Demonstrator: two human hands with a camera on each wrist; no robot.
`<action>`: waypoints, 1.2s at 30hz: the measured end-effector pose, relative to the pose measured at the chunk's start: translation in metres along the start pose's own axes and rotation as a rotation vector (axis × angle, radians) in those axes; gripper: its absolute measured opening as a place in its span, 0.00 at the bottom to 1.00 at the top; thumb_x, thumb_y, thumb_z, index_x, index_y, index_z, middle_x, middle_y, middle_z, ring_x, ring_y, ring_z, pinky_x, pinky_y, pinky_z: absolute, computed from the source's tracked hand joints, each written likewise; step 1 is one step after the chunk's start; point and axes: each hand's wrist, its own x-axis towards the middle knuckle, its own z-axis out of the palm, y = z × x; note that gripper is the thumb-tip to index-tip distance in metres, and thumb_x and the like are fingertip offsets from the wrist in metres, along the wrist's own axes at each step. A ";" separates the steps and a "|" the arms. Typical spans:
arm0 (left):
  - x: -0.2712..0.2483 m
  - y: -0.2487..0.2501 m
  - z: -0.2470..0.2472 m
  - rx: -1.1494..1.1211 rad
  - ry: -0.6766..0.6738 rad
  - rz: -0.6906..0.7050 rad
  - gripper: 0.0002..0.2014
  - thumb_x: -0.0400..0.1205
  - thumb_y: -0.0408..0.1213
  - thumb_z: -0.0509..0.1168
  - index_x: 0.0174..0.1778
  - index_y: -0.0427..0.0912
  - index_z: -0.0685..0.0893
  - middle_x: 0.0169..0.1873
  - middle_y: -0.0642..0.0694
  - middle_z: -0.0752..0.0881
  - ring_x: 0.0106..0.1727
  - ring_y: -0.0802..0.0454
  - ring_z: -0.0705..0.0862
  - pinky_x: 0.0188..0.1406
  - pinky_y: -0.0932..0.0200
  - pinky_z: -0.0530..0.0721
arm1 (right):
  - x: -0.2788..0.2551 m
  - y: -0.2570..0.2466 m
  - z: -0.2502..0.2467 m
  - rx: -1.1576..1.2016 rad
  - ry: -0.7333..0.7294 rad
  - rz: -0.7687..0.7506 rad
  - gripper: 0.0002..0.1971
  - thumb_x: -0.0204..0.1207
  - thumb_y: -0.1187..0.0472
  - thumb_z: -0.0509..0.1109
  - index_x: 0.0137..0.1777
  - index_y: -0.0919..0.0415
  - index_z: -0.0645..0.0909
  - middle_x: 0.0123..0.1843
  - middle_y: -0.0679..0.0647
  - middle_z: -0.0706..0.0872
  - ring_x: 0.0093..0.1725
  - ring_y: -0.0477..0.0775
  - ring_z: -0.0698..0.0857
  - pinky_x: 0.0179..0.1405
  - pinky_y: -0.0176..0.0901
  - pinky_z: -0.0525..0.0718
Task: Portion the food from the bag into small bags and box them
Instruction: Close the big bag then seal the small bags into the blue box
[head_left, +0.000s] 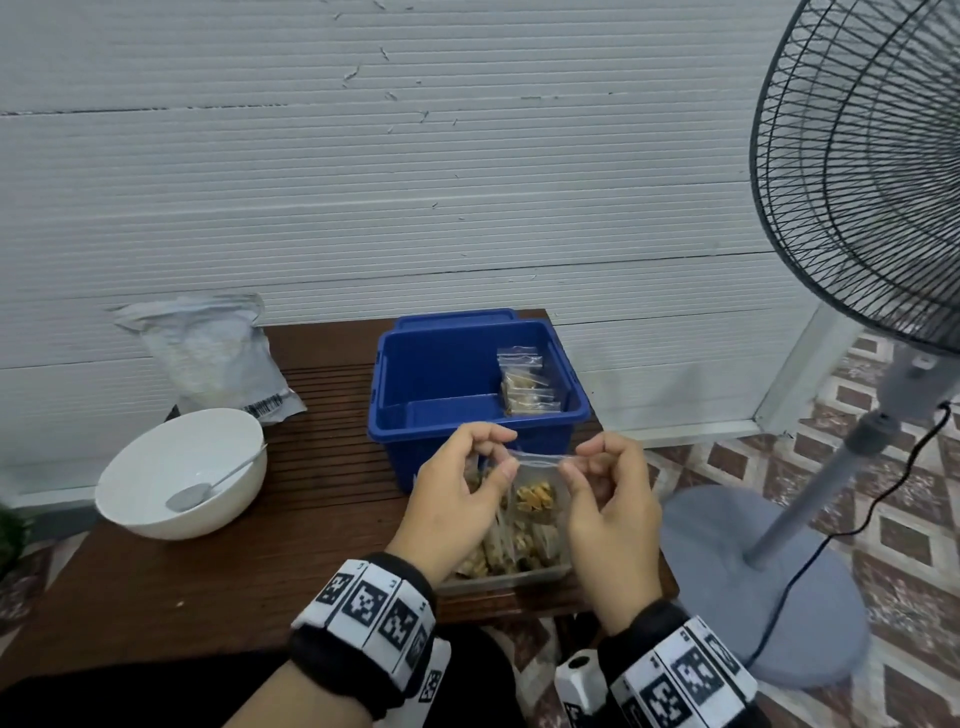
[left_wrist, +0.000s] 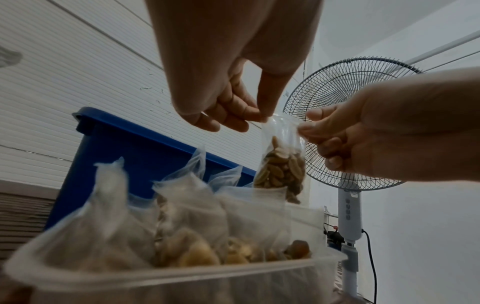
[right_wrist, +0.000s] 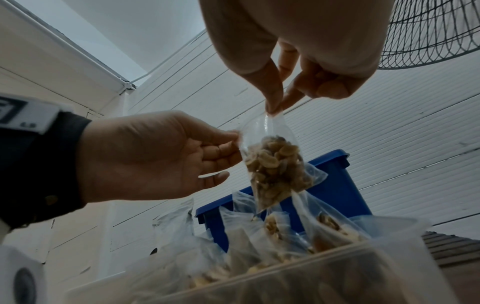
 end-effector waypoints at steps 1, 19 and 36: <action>0.000 -0.001 -0.001 0.008 -0.006 -0.016 0.10 0.81 0.35 0.69 0.54 0.53 0.82 0.44 0.56 0.85 0.51 0.67 0.82 0.54 0.76 0.74 | 0.000 0.000 0.001 0.009 -0.003 -0.001 0.19 0.75 0.72 0.70 0.46 0.43 0.73 0.43 0.50 0.81 0.46 0.52 0.82 0.47 0.44 0.81; 0.007 -0.011 -0.015 -0.025 0.008 -0.031 0.03 0.80 0.36 0.70 0.45 0.49 0.85 0.44 0.56 0.88 0.49 0.66 0.84 0.49 0.74 0.78 | 0.005 0.008 0.012 -0.142 -0.056 -0.099 0.09 0.74 0.58 0.68 0.40 0.41 0.76 0.41 0.40 0.81 0.47 0.41 0.79 0.48 0.27 0.72; 0.012 -0.003 -0.021 -0.001 -0.065 -0.010 0.02 0.81 0.37 0.69 0.46 0.49 0.84 0.44 0.55 0.86 0.49 0.67 0.82 0.49 0.78 0.74 | 0.010 0.001 0.016 0.014 -0.090 0.033 0.06 0.75 0.58 0.71 0.40 0.45 0.81 0.42 0.44 0.85 0.49 0.48 0.82 0.48 0.39 0.79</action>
